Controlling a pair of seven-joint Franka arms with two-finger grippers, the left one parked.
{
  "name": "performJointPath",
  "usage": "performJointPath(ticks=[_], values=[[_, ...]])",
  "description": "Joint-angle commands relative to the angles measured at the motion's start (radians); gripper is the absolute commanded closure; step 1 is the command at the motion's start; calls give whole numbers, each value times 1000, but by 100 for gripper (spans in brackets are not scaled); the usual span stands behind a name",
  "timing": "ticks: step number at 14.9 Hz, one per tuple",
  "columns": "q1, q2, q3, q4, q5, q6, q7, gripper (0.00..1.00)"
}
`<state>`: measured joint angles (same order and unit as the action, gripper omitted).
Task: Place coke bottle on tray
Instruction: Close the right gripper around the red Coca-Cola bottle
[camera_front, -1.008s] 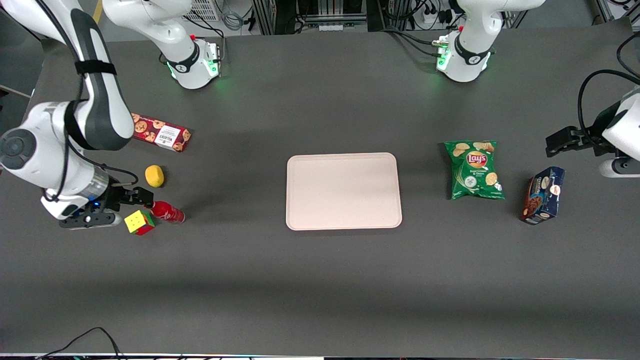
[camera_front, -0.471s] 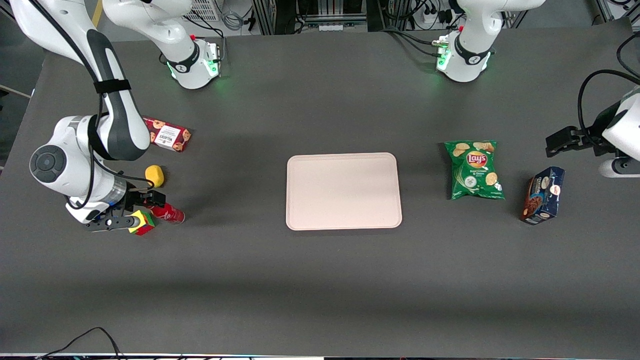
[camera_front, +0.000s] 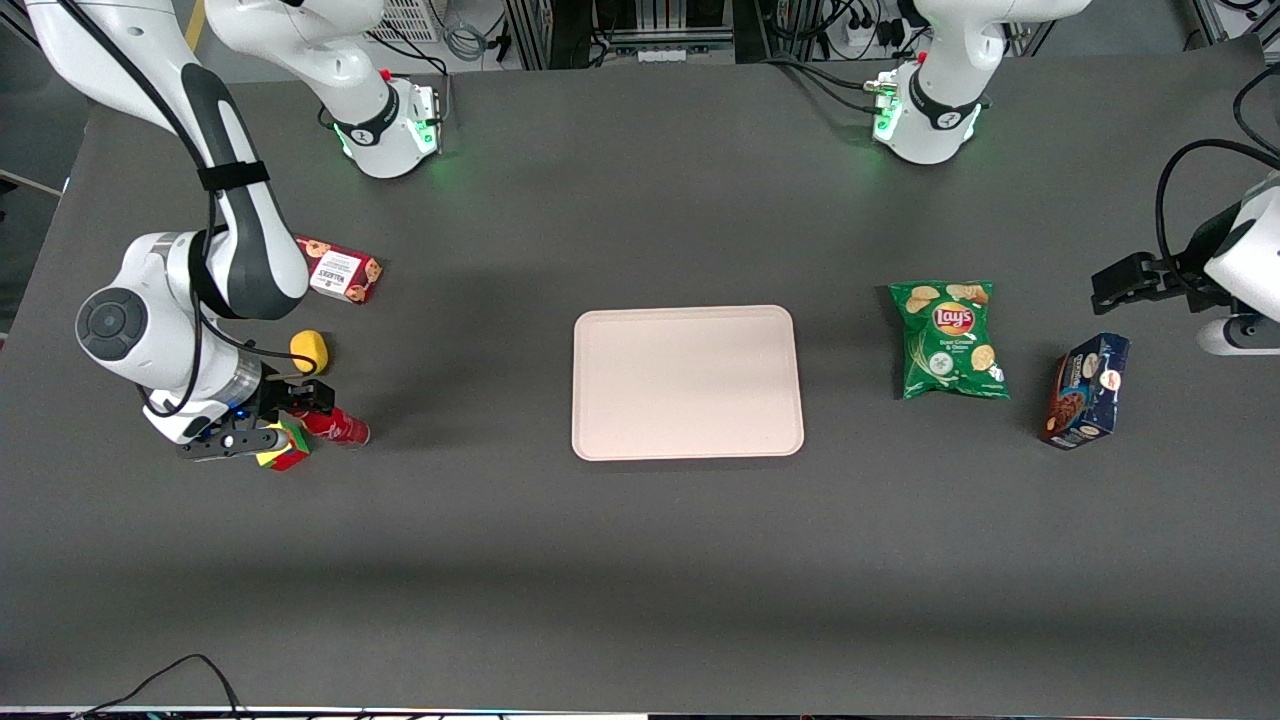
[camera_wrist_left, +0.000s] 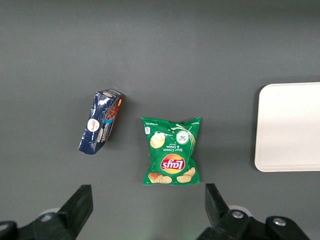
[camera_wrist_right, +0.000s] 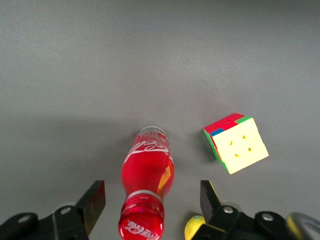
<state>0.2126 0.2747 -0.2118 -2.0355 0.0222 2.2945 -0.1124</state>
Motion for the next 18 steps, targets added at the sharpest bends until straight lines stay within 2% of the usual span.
performJointPath(ticks=[1, 3, 7, 8, 12, 13, 18], values=[[4, -38, 0, -26, -2, 5, -29, 20], [4, -43, 0, -26, -1, -7, -29, 22], [4, -49, 0, -26, 2, -23, -29, 37], [4, -49, 0, -25, 2, -23, -29, 44], [4, -51, 0, -25, 4, -23, -29, 96], [4, -52, 0, -25, 4, -24, -27, 100], [5, -87, 14, 21, 5, -107, -13, 100]])
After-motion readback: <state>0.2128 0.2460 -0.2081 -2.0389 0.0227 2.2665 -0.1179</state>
